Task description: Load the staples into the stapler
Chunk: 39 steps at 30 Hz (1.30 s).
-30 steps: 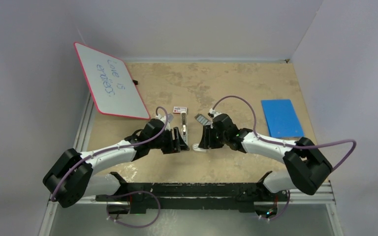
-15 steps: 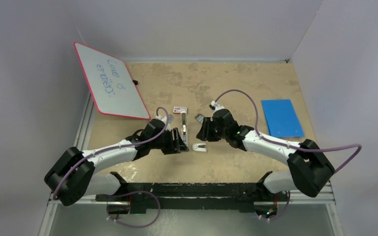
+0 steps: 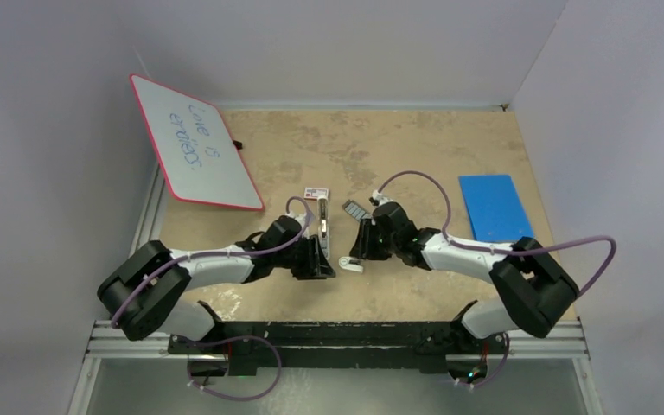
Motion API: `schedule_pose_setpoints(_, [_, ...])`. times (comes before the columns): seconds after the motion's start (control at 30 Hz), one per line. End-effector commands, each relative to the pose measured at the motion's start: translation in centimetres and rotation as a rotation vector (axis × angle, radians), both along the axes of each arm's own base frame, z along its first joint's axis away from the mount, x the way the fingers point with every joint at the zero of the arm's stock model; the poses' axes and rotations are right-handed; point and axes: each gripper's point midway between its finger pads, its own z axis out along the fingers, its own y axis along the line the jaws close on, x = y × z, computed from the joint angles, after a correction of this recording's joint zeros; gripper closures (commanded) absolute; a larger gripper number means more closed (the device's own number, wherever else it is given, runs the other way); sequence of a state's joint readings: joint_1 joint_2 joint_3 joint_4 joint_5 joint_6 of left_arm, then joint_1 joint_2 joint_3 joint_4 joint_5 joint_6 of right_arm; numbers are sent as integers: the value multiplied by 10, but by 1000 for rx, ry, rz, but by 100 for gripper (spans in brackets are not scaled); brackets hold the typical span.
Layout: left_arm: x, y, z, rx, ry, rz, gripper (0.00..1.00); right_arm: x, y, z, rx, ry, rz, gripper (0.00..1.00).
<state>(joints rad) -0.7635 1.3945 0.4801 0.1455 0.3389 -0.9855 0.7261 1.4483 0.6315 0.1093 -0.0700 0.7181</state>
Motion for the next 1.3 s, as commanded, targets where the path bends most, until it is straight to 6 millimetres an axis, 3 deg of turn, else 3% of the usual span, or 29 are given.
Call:
schedule_pose_setpoints(0.0, [6,-14,8,-50,-30,-3,67,-20,-2,11,75,22,7,58])
schedule_pose_setpoints(0.13, [5,-19,4,-57,-17,-18,67,-35,1,17,148,11,67,56])
schedule_pose_setpoints(0.27, [7,-20,1,-45,-15,-13,69,-47,2,11,146,24,124,57])
schedule_pose_setpoints(0.47, [8,-24,-1,-42,-2,-9,71,-53,4,11,132,3,156,57])
schedule_pose_setpoints(0.8, [15,-22,0,-12,-24,15,72,-44,10,4,15,-49,124,68])
schedule_pose_setpoints(0.93, [15,-19,1,-3,-31,20,72,-42,10,2,11,-41,97,81])
schedule_pose_setpoints(1.27, [20,-8,9,22,-76,70,72,-63,13,-12,144,109,18,90])
